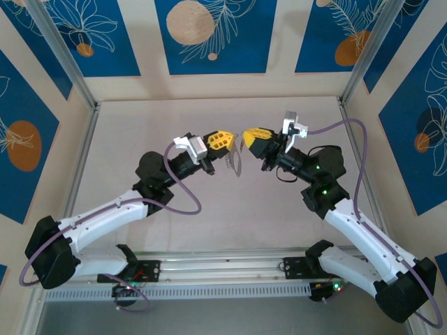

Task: Put the keys on the keyring

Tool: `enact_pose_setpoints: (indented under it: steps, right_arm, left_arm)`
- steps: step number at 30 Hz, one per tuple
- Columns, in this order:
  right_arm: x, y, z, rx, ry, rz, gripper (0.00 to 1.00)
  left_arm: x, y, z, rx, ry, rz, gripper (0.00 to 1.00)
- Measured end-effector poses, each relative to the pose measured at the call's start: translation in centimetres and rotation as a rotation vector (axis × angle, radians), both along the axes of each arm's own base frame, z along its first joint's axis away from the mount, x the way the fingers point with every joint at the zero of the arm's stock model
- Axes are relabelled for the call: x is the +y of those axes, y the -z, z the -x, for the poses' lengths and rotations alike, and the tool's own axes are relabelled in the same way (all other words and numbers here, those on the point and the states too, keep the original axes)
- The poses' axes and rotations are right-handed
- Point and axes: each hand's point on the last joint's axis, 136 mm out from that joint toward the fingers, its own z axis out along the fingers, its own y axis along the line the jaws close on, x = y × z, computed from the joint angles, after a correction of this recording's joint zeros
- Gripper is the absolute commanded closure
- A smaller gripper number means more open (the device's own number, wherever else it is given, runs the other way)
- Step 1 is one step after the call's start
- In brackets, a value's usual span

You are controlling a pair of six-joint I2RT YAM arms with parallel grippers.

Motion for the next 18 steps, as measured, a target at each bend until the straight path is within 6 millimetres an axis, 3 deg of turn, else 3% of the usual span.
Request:
enact_pose_setpoints:
  steps: [18]
  right_arm:
    - [1.08, 0.30, -0.48, 0.006, -0.030, 0.007, 1.00]
  left_arm:
    - [-0.09, 0.12, -0.07, 0.014, 0.007, 0.003, 1.00]
